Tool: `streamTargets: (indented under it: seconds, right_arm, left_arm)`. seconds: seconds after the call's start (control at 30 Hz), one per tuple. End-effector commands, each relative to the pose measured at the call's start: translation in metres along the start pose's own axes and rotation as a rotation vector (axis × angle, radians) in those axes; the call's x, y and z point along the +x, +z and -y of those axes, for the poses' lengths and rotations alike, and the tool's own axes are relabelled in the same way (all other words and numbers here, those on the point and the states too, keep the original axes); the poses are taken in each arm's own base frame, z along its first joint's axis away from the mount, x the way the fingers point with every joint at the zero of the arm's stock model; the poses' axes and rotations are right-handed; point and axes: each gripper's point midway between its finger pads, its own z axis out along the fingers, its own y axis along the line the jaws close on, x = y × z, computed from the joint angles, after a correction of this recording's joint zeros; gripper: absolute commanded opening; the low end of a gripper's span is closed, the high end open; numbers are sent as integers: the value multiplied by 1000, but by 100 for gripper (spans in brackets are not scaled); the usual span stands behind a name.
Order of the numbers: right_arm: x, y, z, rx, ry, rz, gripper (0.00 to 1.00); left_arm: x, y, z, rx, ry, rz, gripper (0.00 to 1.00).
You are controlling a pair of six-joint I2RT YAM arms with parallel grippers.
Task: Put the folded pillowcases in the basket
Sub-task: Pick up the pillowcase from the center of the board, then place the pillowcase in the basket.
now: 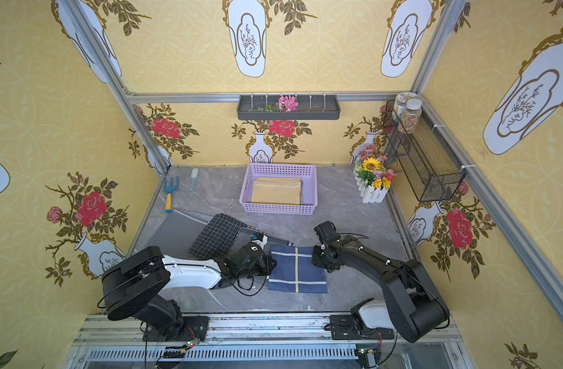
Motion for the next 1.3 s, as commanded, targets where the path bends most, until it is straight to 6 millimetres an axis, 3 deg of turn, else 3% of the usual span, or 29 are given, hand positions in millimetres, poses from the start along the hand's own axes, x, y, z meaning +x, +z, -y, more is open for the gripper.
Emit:
streamTargets:
  seconds: [0.0,0.17,0.4,0.6,0.9,1.27]
  right_arm:
    - [15,2,6,12,15,-55,9]
    - [15,2,5,5,4,-49,0]
    - [9,-9,1,-20,-10,1,0]
    - [-3,-29,-5,-48,-27,81,0]
    - [-37,-74,-32,-133,-69,242,0]
    - [-87,-111,-70,-201,-128,386,0]
  left_arm:
    - [-1,-2,-2,-6,9,13,0]
    - [-3,-4,-3,-10,6,24,0]
    - [-6,-6,-2,-7,7,37,0]
    - [-18,-13,7,-1,19,75,0]
    - [-59,-35,24,12,67,170,0]
    - [-117,-69,31,23,112,300,0]
